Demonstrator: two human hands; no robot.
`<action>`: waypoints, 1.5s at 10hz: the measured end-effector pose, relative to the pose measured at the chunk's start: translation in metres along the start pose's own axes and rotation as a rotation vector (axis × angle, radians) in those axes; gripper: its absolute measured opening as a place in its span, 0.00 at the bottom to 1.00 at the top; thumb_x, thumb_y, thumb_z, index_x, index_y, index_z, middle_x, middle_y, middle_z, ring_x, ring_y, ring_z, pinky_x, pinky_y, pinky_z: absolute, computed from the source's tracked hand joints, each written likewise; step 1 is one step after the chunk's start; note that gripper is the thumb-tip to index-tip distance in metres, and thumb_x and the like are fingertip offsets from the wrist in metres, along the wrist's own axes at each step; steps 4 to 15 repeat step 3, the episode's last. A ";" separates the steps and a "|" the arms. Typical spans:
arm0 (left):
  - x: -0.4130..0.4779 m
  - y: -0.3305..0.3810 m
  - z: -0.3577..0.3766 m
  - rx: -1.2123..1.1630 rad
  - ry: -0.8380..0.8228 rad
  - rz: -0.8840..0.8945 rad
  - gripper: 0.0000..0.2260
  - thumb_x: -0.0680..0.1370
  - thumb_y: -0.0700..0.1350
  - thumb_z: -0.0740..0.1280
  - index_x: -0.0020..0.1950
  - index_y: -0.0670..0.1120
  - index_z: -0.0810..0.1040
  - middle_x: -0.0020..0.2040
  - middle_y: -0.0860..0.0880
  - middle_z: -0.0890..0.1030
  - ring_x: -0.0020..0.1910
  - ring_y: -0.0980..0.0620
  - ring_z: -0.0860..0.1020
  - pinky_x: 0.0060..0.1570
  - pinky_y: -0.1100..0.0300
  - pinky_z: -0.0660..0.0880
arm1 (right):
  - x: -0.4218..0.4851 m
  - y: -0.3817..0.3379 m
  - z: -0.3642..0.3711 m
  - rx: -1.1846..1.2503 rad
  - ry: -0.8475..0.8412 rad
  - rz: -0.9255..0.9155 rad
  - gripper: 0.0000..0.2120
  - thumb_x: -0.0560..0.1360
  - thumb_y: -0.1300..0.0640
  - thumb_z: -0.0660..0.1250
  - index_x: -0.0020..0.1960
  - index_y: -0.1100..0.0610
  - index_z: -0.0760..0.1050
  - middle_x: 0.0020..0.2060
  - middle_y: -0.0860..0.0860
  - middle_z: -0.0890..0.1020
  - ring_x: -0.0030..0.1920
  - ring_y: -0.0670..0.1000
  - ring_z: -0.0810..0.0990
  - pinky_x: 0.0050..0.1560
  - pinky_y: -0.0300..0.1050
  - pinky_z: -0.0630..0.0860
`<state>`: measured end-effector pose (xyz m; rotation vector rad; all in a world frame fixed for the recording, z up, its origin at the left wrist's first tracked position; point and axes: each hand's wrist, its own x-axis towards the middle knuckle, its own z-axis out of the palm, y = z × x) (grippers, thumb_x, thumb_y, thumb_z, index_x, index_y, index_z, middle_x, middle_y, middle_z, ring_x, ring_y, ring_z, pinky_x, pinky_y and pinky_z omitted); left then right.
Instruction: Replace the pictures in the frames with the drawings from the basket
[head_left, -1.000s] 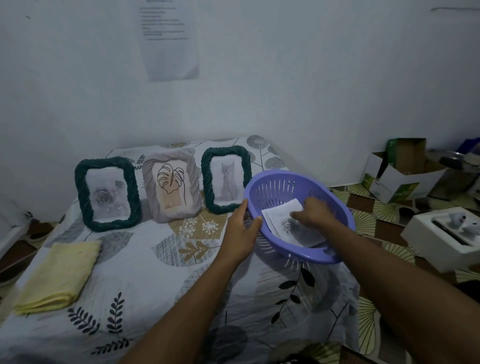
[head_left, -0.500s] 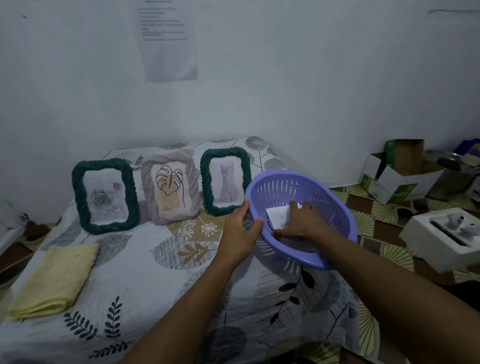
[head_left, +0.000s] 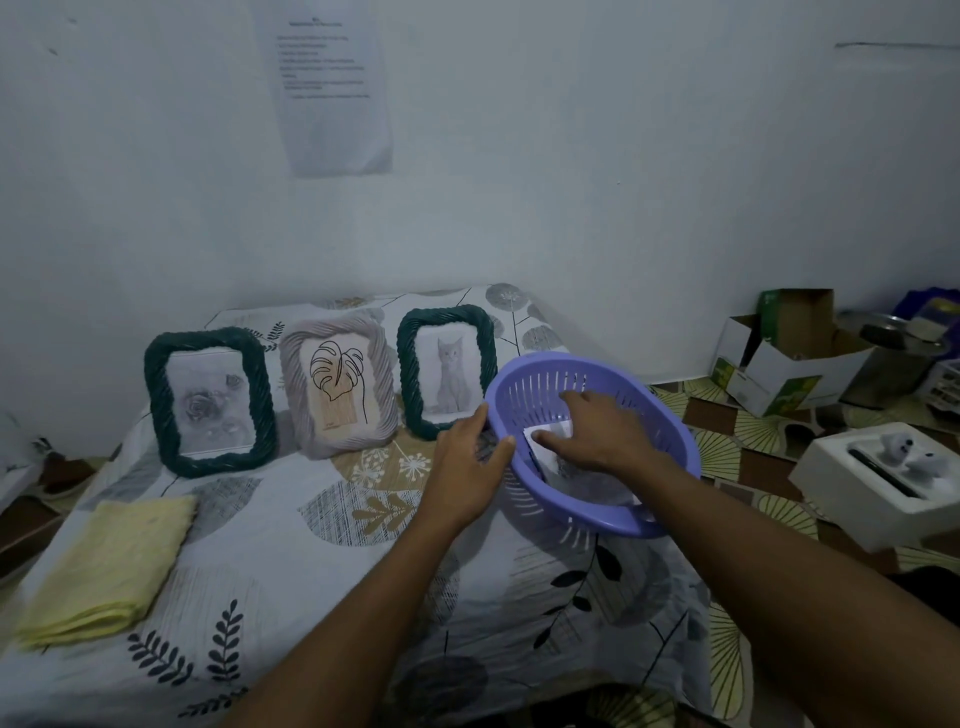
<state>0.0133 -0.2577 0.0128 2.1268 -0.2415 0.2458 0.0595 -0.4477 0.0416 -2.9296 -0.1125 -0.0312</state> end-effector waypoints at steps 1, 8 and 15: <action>-0.001 -0.010 -0.020 0.133 0.038 0.025 0.24 0.80 0.55 0.62 0.74 0.48 0.65 0.71 0.46 0.69 0.70 0.47 0.65 0.69 0.51 0.62 | -0.006 -0.010 -0.007 0.083 0.028 -0.047 0.37 0.73 0.33 0.62 0.74 0.53 0.62 0.71 0.55 0.69 0.69 0.58 0.69 0.65 0.59 0.70; -0.024 -0.043 -0.094 0.463 0.104 0.017 0.20 0.79 0.51 0.64 0.69 0.45 0.72 0.65 0.43 0.75 0.64 0.42 0.71 0.62 0.49 0.69 | -0.023 -0.071 -0.011 0.191 0.237 -0.355 0.22 0.76 0.46 0.65 0.66 0.55 0.73 0.64 0.53 0.76 0.64 0.56 0.73 0.62 0.54 0.71; -0.024 -0.043 -0.094 0.463 0.104 0.017 0.20 0.79 0.51 0.64 0.69 0.45 0.72 0.65 0.43 0.75 0.64 0.42 0.71 0.62 0.49 0.69 | -0.023 -0.071 -0.011 0.191 0.237 -0.355 0.22 0.76 0.46 0.65 0.66 0.55 0.73 0.64 0.53 0.76 0.64 0.56 0.73 0.62 0.54 0.71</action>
